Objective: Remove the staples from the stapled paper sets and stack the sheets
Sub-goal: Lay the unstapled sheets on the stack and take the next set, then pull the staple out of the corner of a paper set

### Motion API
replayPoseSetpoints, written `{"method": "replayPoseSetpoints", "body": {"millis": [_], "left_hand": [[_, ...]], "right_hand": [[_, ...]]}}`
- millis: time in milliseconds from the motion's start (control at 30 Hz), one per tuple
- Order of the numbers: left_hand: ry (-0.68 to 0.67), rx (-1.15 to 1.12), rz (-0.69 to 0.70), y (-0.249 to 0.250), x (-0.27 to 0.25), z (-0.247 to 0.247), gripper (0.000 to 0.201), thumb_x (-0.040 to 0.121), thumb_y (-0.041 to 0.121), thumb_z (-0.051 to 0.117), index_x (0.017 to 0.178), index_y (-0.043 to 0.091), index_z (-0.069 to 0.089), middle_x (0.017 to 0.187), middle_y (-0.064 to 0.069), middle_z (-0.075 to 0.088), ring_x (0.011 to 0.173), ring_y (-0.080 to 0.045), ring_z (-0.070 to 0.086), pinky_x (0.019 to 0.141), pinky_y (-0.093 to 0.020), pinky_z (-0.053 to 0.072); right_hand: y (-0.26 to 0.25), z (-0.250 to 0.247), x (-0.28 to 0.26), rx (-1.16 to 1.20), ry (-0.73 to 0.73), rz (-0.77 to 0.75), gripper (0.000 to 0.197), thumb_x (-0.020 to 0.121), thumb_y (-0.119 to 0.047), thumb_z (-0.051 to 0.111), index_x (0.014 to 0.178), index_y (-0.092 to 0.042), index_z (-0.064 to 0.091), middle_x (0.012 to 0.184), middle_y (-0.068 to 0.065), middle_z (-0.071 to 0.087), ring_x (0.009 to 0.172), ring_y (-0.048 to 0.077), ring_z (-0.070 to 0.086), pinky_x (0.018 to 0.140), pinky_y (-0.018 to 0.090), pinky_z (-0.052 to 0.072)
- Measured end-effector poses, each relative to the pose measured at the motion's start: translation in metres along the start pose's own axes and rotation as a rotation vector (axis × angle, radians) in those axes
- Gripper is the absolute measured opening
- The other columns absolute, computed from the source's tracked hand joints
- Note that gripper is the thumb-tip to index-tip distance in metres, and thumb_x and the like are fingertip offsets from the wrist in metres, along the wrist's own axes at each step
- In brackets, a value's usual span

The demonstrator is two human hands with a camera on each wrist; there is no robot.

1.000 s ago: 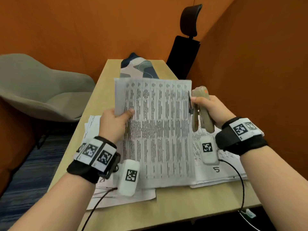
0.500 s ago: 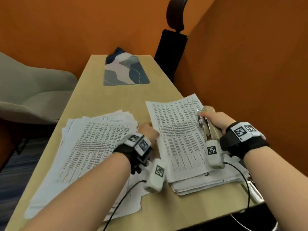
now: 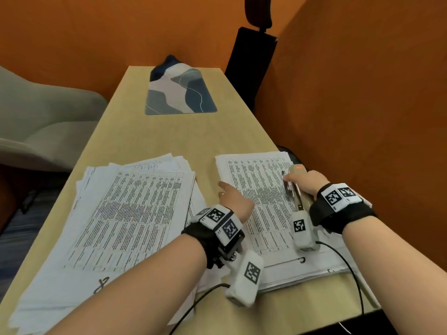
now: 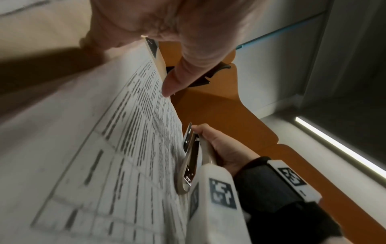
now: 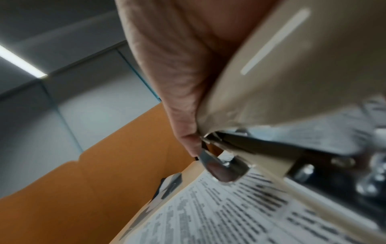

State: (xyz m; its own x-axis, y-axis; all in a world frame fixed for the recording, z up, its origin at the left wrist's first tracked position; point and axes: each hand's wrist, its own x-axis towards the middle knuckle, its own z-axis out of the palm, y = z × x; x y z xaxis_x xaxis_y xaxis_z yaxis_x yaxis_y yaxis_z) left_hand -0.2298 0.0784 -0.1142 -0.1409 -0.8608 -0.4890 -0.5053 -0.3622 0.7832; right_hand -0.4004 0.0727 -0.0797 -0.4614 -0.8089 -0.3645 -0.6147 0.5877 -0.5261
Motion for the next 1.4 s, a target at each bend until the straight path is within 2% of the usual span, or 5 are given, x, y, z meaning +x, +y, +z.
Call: {"method": "replayPoseSetpoints", "body": {"millis": [133,267,500,667,1400], "left_hand": [[0.114,0.0,0.052,0.007,-0.01,-0.035,0.074,0.091,0.008,0.051,0.147,0.002,0.003,0.146,-0.018,0.03,0.128,-0.032,0.039,0.095,-0.032,0.04],[0.259,0.317,0.092,0.009,-0.017,-0.089,0.007,0.092,0.007,0.047,0.094,0.001,0.05,0.117,-0.018,0.054,0.092,-0.027,0.047,0.073,-0.031,0.037],[0.352,0.841,-0.064,-0.038,0.008,-0.175,0.03,0.093,0.008,0.045,0.064,0.005,0.045,0.067,-0.006,0.048,0.083,-0.026,0.052,0.063,-0.028,0.041],[0.338,0.853,-0.179,-0.071,0.021,-0.21,0.032,0.086,0.014,0.055,0.056,0.011,0.044,0.057,-0.002,0.046,0.053,-0.018,0.045,0.05,-0.022,0.037],[0.491,0.23,0.072,-0.084,0.0,-0.247,0.039,0.094,0.018,0.051,0.129,0.001,0.047,0.131,-0.016,0.054,0.116,-0.032,0.052,0.092,-0.034,0.039]], "right_hand": [[-0.023,0.004,-0.008,-0.071,0.016,-0.152,0.032,0.088,-0.038,0.058,0.089,-0.007,0.058,0.1,0.014,0.053,0.086,0.024,0.049,0.072,0.029,0.036],[-0.054,0.02,-0.026,-0.434,-0.084,-0.284,0.041,0.095,-0.033,0.049,0.12,0.0,0.053,0.12,0.02,0.054,0.111,0.031,0.053,0.077,0.028,0.036],[-0.076,0.058,-0.025,-0.739,-0.067,-0.309,0.019,0.092,-0.018,0.048,0.08,-0.005,0.054,0.108,0.014,0.062,0.098,0.03,0.059,0.078,0.031,0.046],[-0.111,0.089,-0.039,-0.771,-0.04,-0.535,0.047,0.089,-0.037,0.057,0.127,-0.009,0.05,0.13,0.012,0.049,0.119,0.031,0.048,0.096,0.039,0.04],[-0.153,0.133,-0.028,-0.168,-0.207,-0.557,0.072,0.085,-0.033,0.066,0.142,-0.01,0.029,0.144,0.015,0.034,0.129,0.028,0.04,0.099,0.03,0.035]]}}
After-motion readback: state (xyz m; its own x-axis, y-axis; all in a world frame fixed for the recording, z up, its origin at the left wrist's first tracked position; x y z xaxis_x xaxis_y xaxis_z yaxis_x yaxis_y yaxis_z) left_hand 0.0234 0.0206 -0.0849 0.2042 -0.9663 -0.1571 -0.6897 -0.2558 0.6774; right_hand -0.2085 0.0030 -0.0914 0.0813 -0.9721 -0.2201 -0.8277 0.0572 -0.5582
